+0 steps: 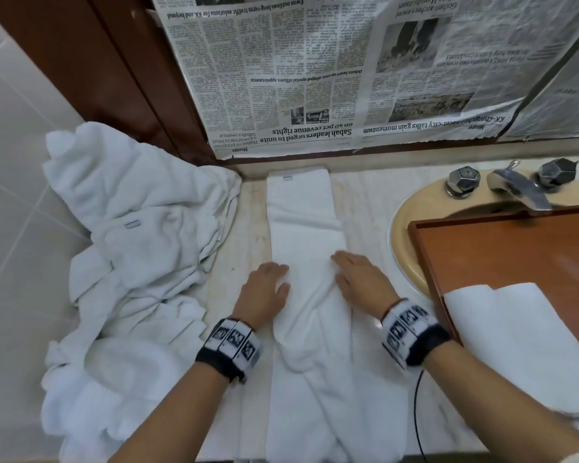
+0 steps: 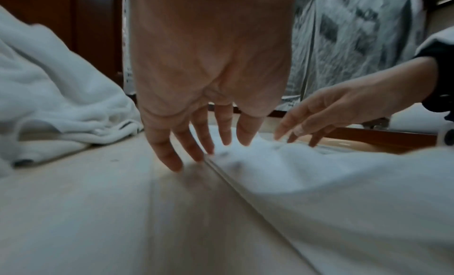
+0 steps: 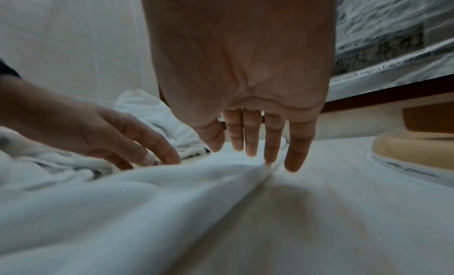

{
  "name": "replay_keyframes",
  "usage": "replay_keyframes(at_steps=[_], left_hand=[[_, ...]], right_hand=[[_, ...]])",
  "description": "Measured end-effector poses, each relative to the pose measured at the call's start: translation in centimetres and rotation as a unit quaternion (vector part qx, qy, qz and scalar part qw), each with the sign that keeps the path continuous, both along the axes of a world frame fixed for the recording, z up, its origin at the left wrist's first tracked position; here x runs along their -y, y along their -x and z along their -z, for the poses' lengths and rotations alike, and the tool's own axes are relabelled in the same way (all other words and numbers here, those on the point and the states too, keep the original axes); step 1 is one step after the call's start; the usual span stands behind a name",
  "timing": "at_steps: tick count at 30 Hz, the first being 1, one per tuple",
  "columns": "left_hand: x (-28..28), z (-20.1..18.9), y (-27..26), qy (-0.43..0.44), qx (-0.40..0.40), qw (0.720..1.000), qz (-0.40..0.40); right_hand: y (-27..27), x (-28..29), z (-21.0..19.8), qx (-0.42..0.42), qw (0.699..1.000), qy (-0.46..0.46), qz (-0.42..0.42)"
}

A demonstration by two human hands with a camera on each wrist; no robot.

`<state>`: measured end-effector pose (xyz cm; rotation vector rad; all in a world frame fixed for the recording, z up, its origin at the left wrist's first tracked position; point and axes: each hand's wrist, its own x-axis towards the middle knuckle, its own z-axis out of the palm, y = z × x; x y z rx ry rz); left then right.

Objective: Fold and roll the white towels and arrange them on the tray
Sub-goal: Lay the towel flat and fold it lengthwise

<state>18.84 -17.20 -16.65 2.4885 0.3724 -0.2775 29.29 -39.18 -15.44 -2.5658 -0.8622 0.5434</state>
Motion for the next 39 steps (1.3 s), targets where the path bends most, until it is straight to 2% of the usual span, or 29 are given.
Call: replay_keyframes(at_steps=[2, 4, 6, 9, 12, 16, 20, 24, 29, 35, 39], left_hand=[[-0.2, -0.2, 2.8, 0.040, 0.037, 0.998, 0.037], [0.0, -0.3, 5.6, 0.063, 0.048, 0.995, 0.065], [0.3, -0.4, 7.6, 0.081, 0.034, 0.992, 0.089], [0.5, 0.4, 9.5, 0.095, 0.060, 0.988, 0.110], [0.8, 1.2, 10.3, 0.092, 0.082, 0.986, 0.112], [1.4, 0.9, 10.4, 0.052, 0.075, 0.992, 0.092], [1.9, 0.2, 10.5, 0.065, 0.098, 0.989, 0.090], [2.0, 0.0, 10.7, 0.053, 0.083, 0.990, 0.097], [2.1, 0.2, 10.9, 0.036, 0.088, 0.990, 0.105], [2.3, 0.8, 11.2, 0.029, 0.098, 0.993, 0.065], [2.6, 0.9, 11.7, 0.031, 0.104, 0.993, 0.046]], right_hand=[[4.1, 1.5, -0.6, -0.031, 0.997, -0.065, 0.014], [8.4, 2.7, -1.2, -0.072, 0.993, -0.086, 0.028], [11.9, 3.6, -1.7, -0.108, 0.991, -0.071, 0.028], [15.1, 4.2, -1.7, -0.108, 0.993, -0.011, 0.039], [16.5, 4.1, -1.7, -0.089, 0.992, 0.009, 0.085], [17.8, 4.4, -2.8, -0.046, 0.987, -0.019, 0.151], [20.6, 4.4, -4.9, 0.003, 0.986, -0.019, 0.166], [24.5, 2.9, -6.0, -0.021, 0.990, 0.013, 0.137], [28.3, 0.0, -4.8, -0.067, 0.988, 0.102, 0.090], [29.6, -1.2, -1.9, -0.125, 0.985, 0.071, 0.090], [29.9, -0.9, -1.0, -0.110, 0.988, 0.036, 0.098]])
